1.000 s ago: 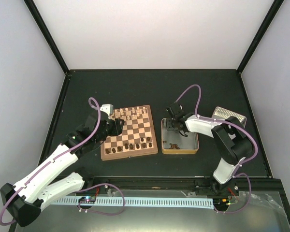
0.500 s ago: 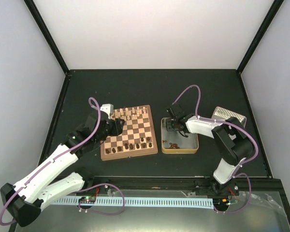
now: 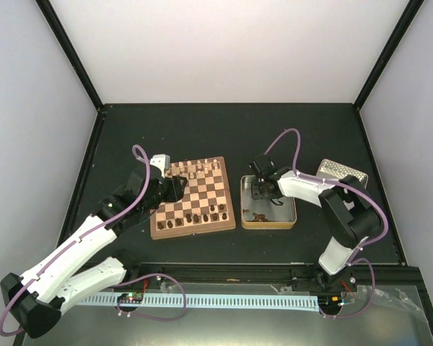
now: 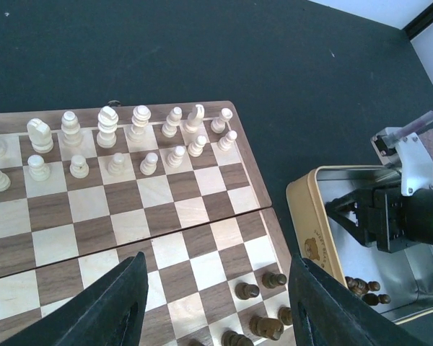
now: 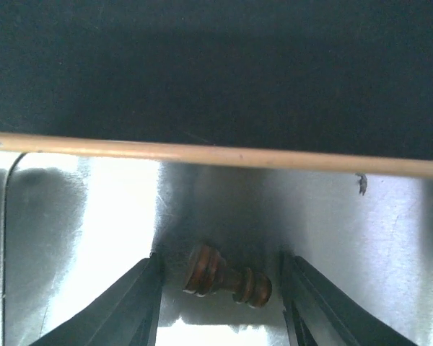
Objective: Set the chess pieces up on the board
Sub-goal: Pick up the chess piece from the storage box.
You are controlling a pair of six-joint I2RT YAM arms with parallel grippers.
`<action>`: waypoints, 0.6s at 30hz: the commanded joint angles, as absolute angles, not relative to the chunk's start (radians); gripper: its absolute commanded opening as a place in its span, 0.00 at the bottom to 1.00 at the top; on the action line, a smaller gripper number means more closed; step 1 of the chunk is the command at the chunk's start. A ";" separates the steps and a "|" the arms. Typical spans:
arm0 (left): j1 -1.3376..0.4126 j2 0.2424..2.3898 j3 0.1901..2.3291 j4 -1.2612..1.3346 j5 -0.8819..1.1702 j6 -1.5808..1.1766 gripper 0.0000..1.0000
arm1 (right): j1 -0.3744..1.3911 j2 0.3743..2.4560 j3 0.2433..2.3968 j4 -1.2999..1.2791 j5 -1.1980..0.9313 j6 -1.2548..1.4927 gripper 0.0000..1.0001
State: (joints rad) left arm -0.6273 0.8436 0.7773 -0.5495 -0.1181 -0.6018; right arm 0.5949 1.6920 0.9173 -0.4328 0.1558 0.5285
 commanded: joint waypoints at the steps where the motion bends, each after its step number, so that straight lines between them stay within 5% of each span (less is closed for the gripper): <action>1: -0.618 0.836 0.788 -0.522 -0.100 -0.585 0.55 | 0.597 1.743 0.958 -0.504 0.199 0.485 0.47; 10: -0.618 0.830 0.782 -0.520 -0.094 -0.588 0.55 | 0.597 1.753 0.954 -0.455 0.197 0.452 0.45; 18: -0.618 0.820 0.778 -0.522 -0.094 -0.592 0.55 | 0.597 1.714 0.965 -0.449 -0.008 0.502 0.41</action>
